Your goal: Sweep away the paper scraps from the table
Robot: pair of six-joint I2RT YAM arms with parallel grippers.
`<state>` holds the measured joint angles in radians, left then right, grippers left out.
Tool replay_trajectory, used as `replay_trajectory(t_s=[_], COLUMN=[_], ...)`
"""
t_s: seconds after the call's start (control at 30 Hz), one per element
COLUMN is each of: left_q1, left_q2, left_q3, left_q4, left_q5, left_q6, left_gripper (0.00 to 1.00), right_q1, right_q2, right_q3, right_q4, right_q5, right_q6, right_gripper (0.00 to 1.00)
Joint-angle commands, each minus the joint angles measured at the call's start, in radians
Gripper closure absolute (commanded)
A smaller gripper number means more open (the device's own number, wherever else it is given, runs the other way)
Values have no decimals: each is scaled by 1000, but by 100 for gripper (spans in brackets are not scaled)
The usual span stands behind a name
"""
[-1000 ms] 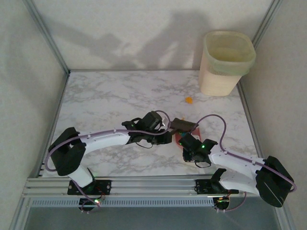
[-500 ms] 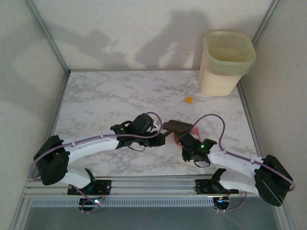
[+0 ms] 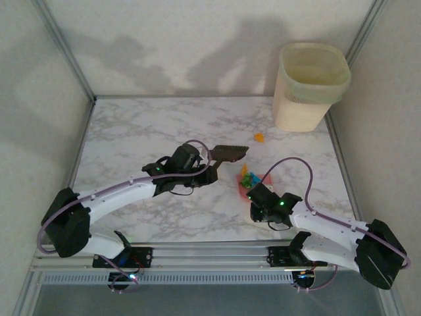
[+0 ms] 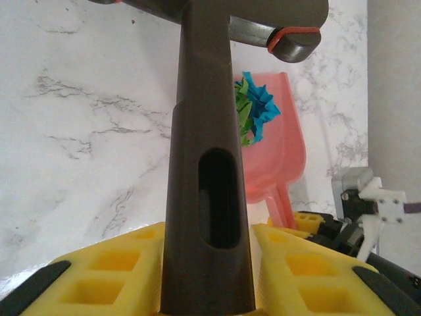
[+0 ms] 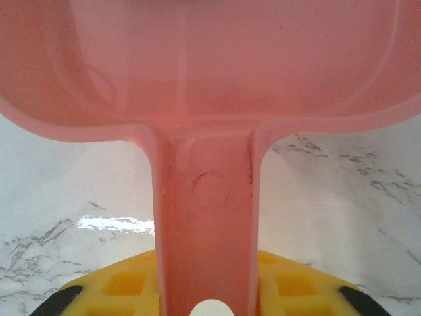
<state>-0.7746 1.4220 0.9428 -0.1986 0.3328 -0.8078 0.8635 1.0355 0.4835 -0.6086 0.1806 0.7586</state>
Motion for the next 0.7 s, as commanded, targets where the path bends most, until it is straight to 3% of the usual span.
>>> replay_trajectory(t_s=[0.0,0.27,0.67], left_q1=[-1,-44,-85], left_q2=[47,130,114], left_q3=[37,47,-7], left_q4=[66,73,87], left_q5=[43,82,117], left_q6=[-11,5,22], left_gripper=[100,100,100], right_q1=[-6,-6,-9], right_q2=[-12,37,85], right_q3=[-16,-1,21], right_q4=[-11,-8,-29], right_q5=[14,4,14], right_q6=[4,-2,4], right_gripper=[100,100,100])
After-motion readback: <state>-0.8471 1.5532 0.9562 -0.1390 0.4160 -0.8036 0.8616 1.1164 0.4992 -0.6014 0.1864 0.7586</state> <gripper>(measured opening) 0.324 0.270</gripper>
